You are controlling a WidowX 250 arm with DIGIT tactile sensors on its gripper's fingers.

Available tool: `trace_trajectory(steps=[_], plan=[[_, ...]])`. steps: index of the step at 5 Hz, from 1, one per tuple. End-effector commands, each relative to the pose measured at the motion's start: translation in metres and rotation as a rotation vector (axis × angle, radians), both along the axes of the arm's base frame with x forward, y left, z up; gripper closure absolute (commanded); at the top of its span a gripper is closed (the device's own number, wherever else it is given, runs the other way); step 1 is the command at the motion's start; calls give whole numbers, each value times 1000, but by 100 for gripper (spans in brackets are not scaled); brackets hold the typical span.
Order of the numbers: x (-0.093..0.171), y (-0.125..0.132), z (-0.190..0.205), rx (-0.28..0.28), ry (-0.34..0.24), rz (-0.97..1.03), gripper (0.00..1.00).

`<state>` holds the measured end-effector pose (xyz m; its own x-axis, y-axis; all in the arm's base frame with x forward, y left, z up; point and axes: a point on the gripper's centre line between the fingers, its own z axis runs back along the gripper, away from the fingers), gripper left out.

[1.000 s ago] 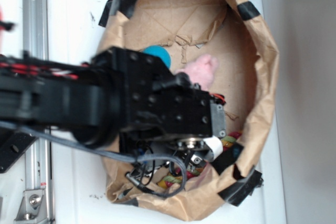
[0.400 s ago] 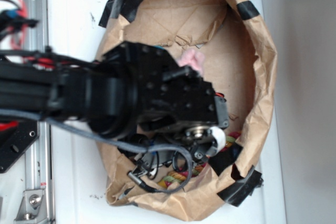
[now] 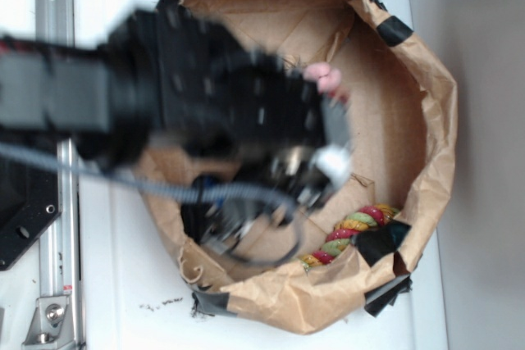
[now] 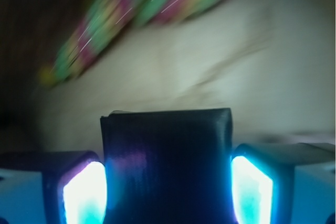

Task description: Grab the black box.

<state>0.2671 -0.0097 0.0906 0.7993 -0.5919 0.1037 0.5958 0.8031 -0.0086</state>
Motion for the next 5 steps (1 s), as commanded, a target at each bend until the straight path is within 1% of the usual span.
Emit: trace_trajectory(steps=[1, 2, 3, 4, 5], plan=[[2, 9, 38, -14, -103, 70, 100], [-6, 4, 59, -52, -82, 107, 100], [-14, -3, 73, -98, -11, 219, 100], [-19, -3, 86, -114, 25, 340, 100], [-18, -3, 87, -73, 19, 414, 100]])
